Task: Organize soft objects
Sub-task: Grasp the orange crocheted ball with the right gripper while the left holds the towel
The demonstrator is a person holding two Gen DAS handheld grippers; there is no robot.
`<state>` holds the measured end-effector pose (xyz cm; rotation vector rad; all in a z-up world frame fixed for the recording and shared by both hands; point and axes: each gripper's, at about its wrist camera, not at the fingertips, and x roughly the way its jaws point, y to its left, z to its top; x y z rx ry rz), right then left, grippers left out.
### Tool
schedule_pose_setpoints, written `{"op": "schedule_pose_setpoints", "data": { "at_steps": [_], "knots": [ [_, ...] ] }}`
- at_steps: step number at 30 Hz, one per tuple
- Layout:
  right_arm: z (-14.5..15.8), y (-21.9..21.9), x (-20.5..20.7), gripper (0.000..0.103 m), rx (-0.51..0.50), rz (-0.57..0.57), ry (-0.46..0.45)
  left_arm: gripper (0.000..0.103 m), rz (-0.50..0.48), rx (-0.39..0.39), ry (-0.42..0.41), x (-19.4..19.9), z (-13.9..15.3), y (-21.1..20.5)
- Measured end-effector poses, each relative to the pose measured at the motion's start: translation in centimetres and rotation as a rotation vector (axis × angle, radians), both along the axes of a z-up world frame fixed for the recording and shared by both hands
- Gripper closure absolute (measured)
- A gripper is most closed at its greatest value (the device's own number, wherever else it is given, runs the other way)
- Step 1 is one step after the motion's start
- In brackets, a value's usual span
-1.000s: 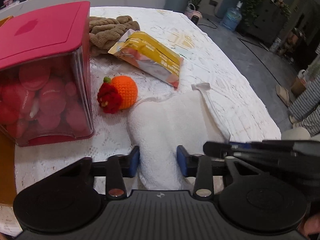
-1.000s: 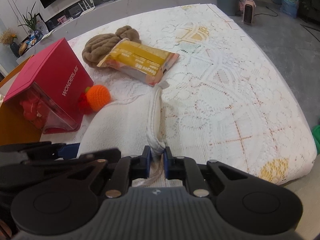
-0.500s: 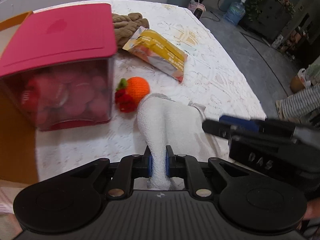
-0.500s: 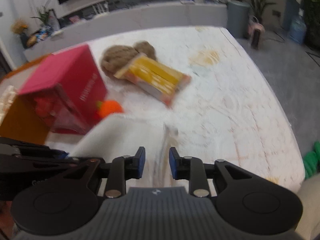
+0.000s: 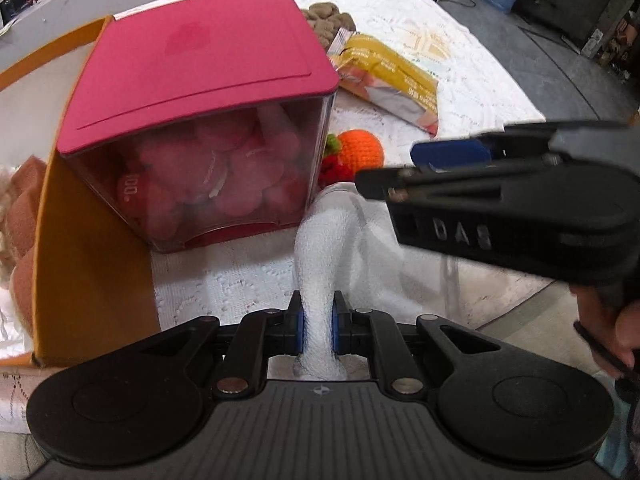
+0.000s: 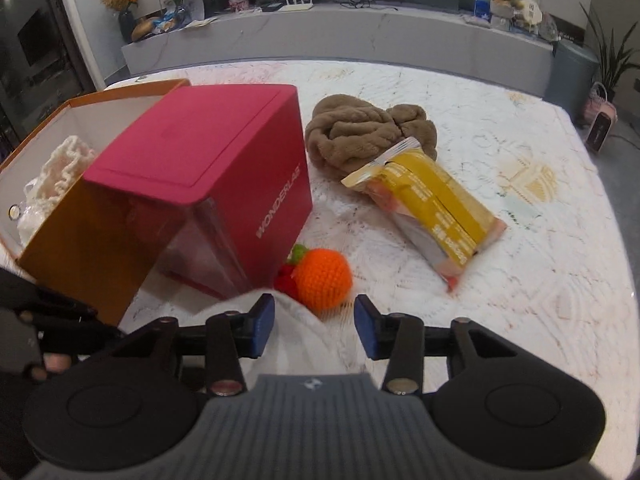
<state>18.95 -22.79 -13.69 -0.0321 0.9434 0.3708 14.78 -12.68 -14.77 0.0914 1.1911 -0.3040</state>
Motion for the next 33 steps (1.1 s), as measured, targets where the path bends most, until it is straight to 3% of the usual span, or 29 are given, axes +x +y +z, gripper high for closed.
{"op": "schedule_pose_setpoints", "data": {
  "at_steps": [8,14,21,33],
  "knots": [
    [-1.4,1.0,2.2,0.059,-0.019,0.032,0.003,0.089,-0.007,0.001,0.023,1.0,-0.9,0.1],
    [-2.0,1.2,2.7,0.052,-0.007,0.032,0.0,0.089,-0.001,-0.008,0.029,1.3,-1.2,0.1],
    [-2.9,0.5,3.2,0.052,0.049,-0.009,0.04,0.089,0.019,-0.021,0.023,0.7,-0.9,0.6],
    [0.8,-0.9,-1.1,0.053,-0.005,-0.117,-0.049,0.09,-0.032,-0.121,-0.049,-2.1,2.0,1.7]
  ]
}}
